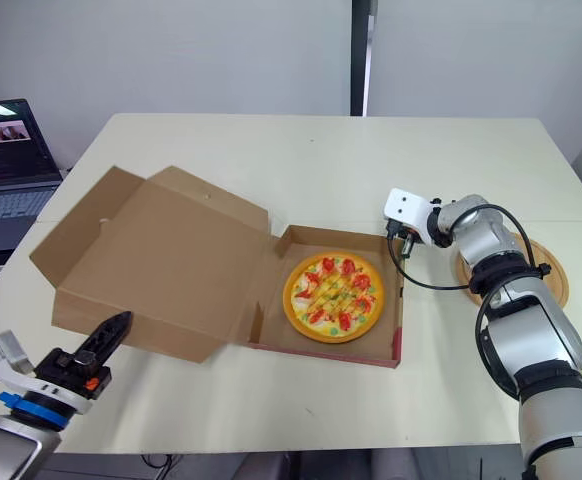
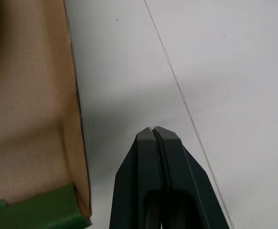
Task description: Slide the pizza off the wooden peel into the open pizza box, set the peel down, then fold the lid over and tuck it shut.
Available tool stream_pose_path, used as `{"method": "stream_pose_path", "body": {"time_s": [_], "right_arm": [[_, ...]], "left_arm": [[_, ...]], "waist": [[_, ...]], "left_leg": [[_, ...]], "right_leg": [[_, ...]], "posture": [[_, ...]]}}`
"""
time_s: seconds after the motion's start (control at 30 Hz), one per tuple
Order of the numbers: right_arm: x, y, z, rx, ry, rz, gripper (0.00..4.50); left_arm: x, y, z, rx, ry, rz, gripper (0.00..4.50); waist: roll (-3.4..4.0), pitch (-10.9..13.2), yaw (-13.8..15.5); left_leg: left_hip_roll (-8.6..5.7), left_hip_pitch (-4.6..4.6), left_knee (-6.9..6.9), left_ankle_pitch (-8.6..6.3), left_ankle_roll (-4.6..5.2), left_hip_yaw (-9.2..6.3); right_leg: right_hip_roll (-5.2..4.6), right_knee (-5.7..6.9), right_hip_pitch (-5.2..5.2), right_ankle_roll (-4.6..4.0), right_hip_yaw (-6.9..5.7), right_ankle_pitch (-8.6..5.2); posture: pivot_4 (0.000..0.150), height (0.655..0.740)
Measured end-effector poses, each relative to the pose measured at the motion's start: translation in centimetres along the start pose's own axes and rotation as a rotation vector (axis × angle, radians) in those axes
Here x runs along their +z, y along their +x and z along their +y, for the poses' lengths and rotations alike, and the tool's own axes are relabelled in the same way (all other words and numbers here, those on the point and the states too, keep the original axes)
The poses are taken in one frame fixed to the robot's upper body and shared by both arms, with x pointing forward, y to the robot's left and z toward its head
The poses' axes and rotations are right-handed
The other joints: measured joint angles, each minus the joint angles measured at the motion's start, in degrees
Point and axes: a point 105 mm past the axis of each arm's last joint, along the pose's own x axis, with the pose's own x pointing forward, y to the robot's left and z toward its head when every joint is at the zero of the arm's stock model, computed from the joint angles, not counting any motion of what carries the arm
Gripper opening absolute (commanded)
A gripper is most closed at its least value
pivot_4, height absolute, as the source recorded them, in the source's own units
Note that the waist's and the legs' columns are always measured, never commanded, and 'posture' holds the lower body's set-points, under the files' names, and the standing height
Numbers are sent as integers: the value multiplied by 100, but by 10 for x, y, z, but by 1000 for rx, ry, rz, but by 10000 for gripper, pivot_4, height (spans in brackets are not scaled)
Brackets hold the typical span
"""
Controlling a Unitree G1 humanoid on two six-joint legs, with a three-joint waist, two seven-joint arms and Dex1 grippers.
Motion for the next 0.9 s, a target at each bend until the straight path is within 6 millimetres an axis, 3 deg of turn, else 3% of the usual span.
{"method": "stream_pose_path", "body": {"time_s": [0.27, 0.43, 0.73, 0.9], "right_arm": [[4, 2, 5, 37, 2, -26, 386], [7, 1, 11, 96, -13, -35, 386], [3, -14, 44, 288, -88, -42, 386], [2, -33, 65, 358, -72, -62, 386]], "left_arm": [[-1, 6, -41, -206, 120, 125, 0], [2, 7, -54, -278, 218, 205, 0], [15, 27, -73, -395, 448, 308, 0], [19, 45, -83, -474, 566, 364, 0]], "waist": [[1, 1, -56], [3, 2, -82], [6, 3, -93], [12, 7, -82]], "left_leg": [[-1, 0, 0, 0, -1, -4], [-1, 1, -3, -1, -1, -6], [-1, -4, -3, -3, -5, -22], [-3, -9, -2, -4, -7, -31]], "right_leg": [[0, 2, 1, -2, -1, 2], [0, 2, 0, -3, -2, 2], [2, 4, 0, -2, -11, 3], [3, 4, -3, -1, -15, 3]], "posture": [[1500, 7400], [1500, 7400], [1500, 7400], [1500, 7400]]}}
